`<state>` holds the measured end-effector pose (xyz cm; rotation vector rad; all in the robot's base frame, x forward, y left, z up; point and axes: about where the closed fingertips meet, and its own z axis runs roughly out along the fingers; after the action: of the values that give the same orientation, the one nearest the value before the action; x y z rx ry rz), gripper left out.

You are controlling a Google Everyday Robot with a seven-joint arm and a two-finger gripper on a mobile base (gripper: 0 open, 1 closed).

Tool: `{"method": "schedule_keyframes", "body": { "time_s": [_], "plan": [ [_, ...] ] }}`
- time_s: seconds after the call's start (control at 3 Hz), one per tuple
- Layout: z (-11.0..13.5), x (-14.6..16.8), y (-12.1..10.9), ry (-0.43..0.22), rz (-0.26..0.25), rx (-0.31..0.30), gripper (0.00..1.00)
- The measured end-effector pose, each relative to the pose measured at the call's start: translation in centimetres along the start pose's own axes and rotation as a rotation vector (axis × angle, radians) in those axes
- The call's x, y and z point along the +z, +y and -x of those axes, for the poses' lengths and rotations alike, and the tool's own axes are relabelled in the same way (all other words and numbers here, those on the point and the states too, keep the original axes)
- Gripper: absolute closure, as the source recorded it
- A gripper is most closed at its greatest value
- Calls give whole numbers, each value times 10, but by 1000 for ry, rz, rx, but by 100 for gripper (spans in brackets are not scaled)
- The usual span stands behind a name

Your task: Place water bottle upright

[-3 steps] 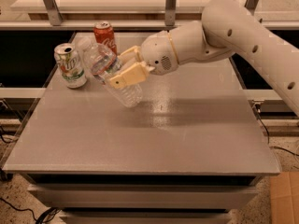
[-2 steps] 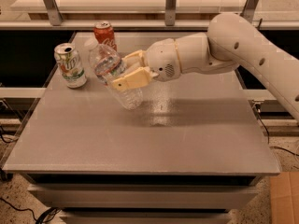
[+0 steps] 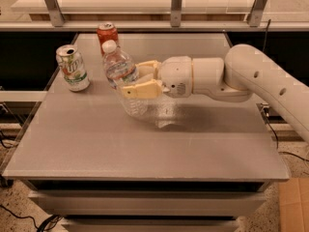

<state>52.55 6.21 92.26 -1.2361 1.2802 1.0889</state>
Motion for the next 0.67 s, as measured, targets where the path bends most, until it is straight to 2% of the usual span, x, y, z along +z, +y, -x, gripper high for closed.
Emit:
{"method": "schedule_keyframes", "body": {
  "time_s": [0.67],
  "plan": [
    [-3,-8,-2,-121,-63,-41,100]
  ]
}}
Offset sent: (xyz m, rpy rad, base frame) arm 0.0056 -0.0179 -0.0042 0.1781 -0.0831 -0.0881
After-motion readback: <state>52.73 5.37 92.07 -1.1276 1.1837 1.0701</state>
